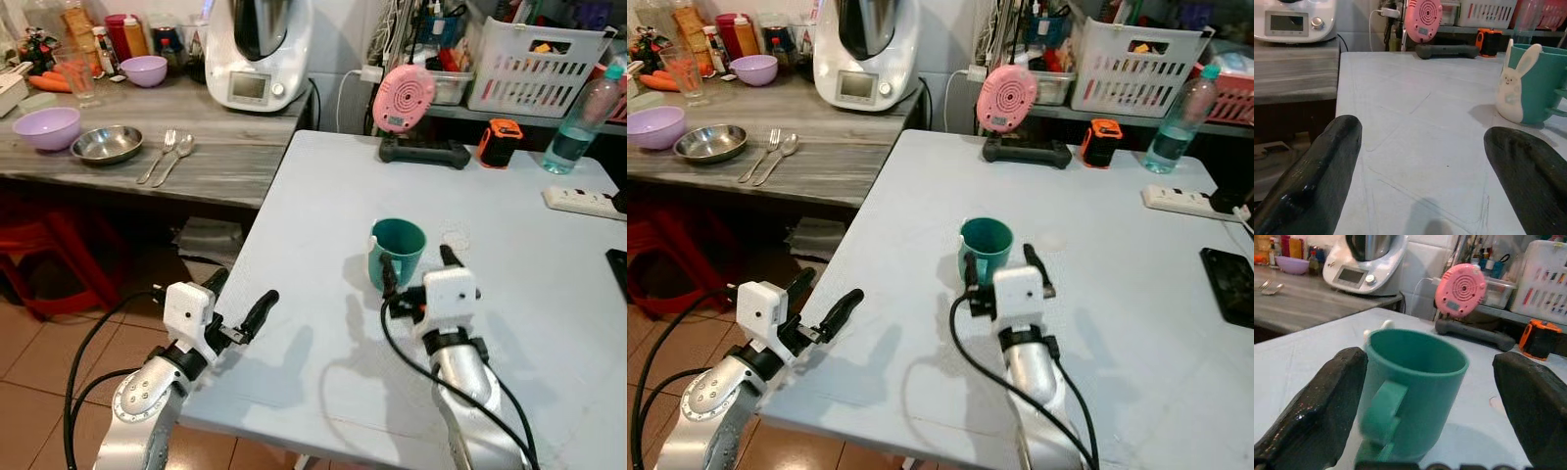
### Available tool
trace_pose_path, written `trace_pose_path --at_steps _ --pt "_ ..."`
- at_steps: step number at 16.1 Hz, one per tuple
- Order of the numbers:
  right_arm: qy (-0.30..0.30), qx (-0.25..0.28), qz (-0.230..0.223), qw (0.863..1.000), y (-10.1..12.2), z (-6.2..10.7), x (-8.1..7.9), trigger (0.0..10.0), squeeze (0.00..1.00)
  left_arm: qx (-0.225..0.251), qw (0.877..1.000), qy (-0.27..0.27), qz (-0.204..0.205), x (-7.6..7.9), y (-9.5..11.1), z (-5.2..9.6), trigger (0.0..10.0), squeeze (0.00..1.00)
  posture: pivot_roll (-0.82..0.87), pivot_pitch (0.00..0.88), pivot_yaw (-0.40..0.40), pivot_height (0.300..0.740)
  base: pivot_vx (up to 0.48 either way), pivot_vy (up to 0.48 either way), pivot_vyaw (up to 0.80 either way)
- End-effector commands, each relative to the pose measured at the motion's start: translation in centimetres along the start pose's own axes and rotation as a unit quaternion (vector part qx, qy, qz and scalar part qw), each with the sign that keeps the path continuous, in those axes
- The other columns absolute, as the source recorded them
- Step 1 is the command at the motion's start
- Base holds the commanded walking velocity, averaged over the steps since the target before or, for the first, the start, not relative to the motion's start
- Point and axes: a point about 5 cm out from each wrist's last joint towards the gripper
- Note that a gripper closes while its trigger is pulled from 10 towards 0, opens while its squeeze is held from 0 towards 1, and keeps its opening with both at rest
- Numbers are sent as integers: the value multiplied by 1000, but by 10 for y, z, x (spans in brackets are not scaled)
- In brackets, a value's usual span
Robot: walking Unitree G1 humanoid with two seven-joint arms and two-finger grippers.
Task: Setting the table
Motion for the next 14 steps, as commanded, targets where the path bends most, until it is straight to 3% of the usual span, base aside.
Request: trace_pose_path --at_steps 1,7,14 --pt "9 10 5 1000 3 1 -2 10000 0 3 1000 -13 -5 1 3 0 10000 0 48 0 -3 740 0 0 0" --pt "11 -13 -23 1000 -7 3 -7 10000 0 2 995 -95 6 8 -2 7 10000 0 44 0 -2 740 0 0 0" --pt "7 -48 -88 995 -16 -14 -17 10000 0 -7 994 -107 0 3 -11 9 10000 0 42 0 -6 740 0 0 0"
Point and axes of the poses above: a point about 5 cm out from each wrist's last joint towards the gripper, its own z axis pointing back from the gripper into the wrist, its own y axis along the axis of the wrist's last joint, x = y × z, and after that the axes turned 4 degrees about -z, right-handed
